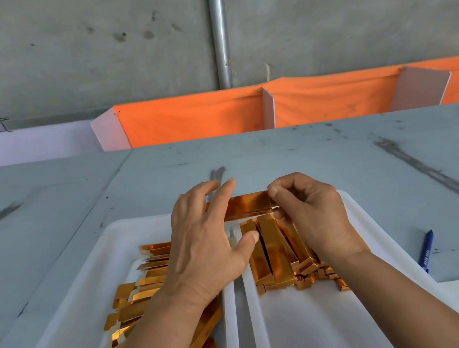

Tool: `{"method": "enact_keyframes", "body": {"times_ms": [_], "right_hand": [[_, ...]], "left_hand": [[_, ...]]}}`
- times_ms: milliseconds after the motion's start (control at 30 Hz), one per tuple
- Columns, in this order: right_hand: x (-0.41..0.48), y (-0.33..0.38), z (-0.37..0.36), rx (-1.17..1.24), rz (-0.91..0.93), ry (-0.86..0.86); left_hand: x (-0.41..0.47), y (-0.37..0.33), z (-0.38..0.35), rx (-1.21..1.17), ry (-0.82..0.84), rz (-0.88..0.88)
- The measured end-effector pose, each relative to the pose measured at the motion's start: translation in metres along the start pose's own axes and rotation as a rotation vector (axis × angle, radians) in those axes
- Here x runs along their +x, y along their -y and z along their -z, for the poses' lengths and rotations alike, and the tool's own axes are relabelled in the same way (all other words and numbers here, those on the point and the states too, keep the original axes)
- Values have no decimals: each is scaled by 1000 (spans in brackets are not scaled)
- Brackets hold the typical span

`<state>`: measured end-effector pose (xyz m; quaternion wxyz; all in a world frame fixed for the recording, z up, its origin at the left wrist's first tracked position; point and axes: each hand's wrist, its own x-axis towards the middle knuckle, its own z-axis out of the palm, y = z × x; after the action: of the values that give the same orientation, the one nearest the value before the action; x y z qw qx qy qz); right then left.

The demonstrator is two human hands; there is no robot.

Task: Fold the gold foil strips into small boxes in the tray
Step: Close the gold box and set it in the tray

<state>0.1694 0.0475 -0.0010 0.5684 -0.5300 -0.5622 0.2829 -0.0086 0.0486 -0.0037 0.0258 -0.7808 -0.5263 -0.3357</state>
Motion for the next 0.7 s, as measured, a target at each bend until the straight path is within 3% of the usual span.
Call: {"method": "enact_keyframes", "body": {"times_ms": [167, 367, 567, 700], "right_hand": [[-6, 2, -6, -95, 204, 117], [-5, -2, -5, -6, 302, 144], [-4, -2, -5, -5, 252, 136], [-5, -1, -4, -21, 114, 39]], "left_hand": [[-1, -4, 0, -12, -14, -32], [-2, -4, 2, -83, 53, -26], [-4, -1, 0, -197, 129, 36], [-4, -4, 1, -220, 62, 49]]}}
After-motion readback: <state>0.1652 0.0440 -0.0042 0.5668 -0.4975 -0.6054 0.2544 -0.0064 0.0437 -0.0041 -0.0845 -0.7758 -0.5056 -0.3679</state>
